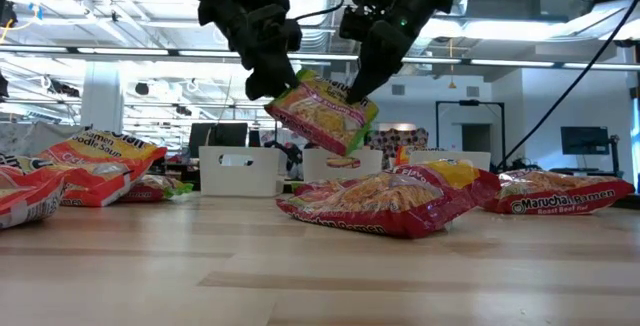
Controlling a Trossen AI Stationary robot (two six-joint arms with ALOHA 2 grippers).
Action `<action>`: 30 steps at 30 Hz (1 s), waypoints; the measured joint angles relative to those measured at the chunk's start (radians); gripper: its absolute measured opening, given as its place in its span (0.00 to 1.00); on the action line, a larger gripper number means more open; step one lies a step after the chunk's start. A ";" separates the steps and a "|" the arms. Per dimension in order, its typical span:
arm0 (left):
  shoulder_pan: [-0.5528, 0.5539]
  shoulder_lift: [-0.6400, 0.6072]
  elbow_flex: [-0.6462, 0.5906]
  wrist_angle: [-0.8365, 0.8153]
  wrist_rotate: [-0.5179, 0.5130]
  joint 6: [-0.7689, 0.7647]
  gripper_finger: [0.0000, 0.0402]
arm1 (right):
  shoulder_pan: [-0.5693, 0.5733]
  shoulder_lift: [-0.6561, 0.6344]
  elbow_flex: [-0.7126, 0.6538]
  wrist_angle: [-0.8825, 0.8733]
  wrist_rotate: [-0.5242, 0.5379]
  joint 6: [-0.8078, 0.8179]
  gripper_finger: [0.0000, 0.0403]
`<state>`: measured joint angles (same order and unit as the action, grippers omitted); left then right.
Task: Sort Maruchan noodles
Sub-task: Put the green noodle pack into the left white bin
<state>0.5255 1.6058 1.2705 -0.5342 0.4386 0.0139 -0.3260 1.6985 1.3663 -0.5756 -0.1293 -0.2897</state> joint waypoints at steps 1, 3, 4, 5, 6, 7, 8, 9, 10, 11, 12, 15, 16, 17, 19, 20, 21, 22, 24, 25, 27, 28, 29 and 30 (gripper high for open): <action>0.000 0.000 0.000 0.008 0.002 -0.005 0.51 | 0.000 0.000 0.000 0.002 0.000 0.000 0.01; -0.001 0.000 0.000 0.016 -0.001 -0.007 0.51 | 0.003 0.000 0.000 0.011 0.000 0.000 0.01; -0.001 0.000 0.000 0.016 0.000 -0.007 0.51 | 0.005 0.000 0.000 0.019 0.001 0.000 0.01; 0.000 0.000 0.000 0.018 0.004 -0.008 0.51 | 0.005 0.000 0.000 0.028 0.001 0.000 0.01; 0.000 0.000 0.000 0.019 0.016 -0.008 0.51 | 0.006 0.000 0.000 0.038 0.000 0.000 0.01; 0.000 0.000 0.000 0.021 0.029 -0.009 0.51 | 0.006 0.000 0.000 0.049 0.000 0.000 0.01; 0.000 0.000 0.000 0.023 0.035 -0.009 0.51 | 0.006 0.000 0.000 0.058 0.000 0.000 0.01; 0.000 0.000 0.000 0.023 0.038 -0.009 0.51 | 0.007 0.000 0.000 0.064 0.000 0.000 0.01; 0.000 0.000 0.000 0.024 0.038 -0.010 0.51 | 0.007 0.000 0.000 0.065 0.000 0.000 0.01; 0.000 0.000 0.000 0.027 0.039 -0.010 0.51 | 0.009 0.000 0.000 0.065 0.000 0.000 0.01; -0.001 0.000 0.000 0.028 0.040 -0.010 0.51 | 0.012 0.000 0.000 0.070 0.000 0.001 0.01; 0.000 0.000 0.000 0.029 0.047 -0.010 0.50 | 0.012 0.000 0.002 0.084 0.000 0.001 0.01; 0.000 0.000 0.000 0.030 0.050 -0.010 0.49 | 0.012 0.001 0.011 0.074 0.000 0.002 0.01; -0.001 0.000 0.000 0.032 0.052 -0.010 0.47 | 0.012 0.002 0.021 0.068 0.001 0.002 0.01; -0.003 0.000 0.000 0.033 0.051 -0.007 0.43 | 0.012 0.002 0.036 0.061 0.011 0.002 0.01; -0.003 0.000 0.000 0.033 0.050 -0.001 0.40 | 0.013 0.002 0.038 0.060 0.020 0.001 0.01; -0.003 0.000 0.000 0.033 0.047 0.004 0.36 | 0.014 0.002 0.039 0.057 0.023 0.000 0.01; -0.003 0.000 0.000 0.030 0.047 0.007 0.32 | 0.015 0.002 0.041 0.054 0.024 0.001 0.01; -0.002 -0.001 0.000 0.030 0.046 0.014 0.25 | 0.016 0.002 0.049 0.047 0.027 0.001 0.02; -0.002 -0.001 0.000 0.032 0.045 0.019 0.23 | 0.015 0.002 0.053 0.042 0.027 0.000 0.02; -0.002 -0.001 0.000 0.036 0.043 0.024 0.23 | 0.011 0.002 0.057 0.034 0.027 -0.005 0.04; -0.002 -0.001 0.000 0.035 0.044 0.026 0.23 | 0.011 0.002 0.057 0.034 0.027 -0.008 0.06; -0.002 -0.001 0.000 0.034 0.044 0.027 0.23 | 0.011 0.002 0.057 0.034 0.028 -0.016 0.08; -0.002 -0.001 0.000 0.034 0.044 0.028 0.23 | 0.012 0.002 0.057 0.034 0.028 -0.031 0.10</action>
<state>0.5235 1.6047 1.2705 -0.5003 0.4830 0.0415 -0.3142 1.7000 1.4235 -0.5419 -0.1008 -0.3209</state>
